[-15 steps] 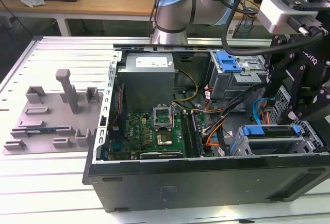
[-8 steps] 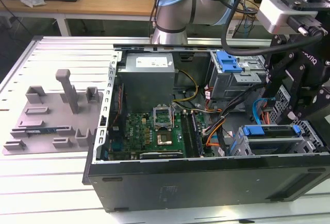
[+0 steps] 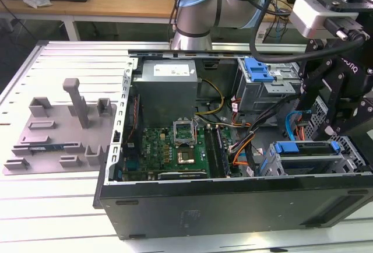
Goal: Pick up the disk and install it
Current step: 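Insert the first disk wire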
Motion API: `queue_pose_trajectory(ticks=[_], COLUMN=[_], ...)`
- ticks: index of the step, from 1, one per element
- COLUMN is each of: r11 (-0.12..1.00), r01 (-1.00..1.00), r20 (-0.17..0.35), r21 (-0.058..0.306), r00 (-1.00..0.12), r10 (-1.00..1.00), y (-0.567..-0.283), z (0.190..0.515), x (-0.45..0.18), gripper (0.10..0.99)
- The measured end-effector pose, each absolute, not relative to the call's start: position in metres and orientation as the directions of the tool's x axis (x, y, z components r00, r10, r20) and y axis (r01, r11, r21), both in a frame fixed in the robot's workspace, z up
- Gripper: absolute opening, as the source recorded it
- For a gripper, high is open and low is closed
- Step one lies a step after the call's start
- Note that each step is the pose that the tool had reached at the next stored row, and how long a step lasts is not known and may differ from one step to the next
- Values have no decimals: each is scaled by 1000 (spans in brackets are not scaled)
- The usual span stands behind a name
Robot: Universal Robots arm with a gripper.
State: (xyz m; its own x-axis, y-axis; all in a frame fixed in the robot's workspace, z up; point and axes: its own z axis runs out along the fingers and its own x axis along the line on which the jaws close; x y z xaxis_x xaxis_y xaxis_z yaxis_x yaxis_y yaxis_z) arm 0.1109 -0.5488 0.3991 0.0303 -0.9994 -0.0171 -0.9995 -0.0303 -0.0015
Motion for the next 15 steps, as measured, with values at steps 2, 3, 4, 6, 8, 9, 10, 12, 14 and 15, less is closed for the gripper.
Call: queue_pose_trajectory(ticks=[2,3,4,6,8,9,10,12,14,15], r11=[-45,-47,-48,-40,8,31,38,38,38,37], r01=[-999,-999,-999,-999,-1000,-1000,-999,-999,-999,-999], r20=[-14,-13,-8,-4,-3,-2,-2,46,95,105], r21=[-1,-1,-1,-1,-1,-1,-1,-1,-3,-3], r00=[45,47,48,40,-8,-31,-38,-38,-38,-38], r10=[-999,-999,-999,-999,-1000,-1000,-999,-998,-995,-994], y=[-543,-540,-534,-531,-531,-531,-531,-522,-505,-495], z=[399,399,399,399,399,399,399,399,398,398], x=[111,111,111,111,111,111,110,108,108,108], gripper=[624,624,624,624,624,624,624,624,624,624])
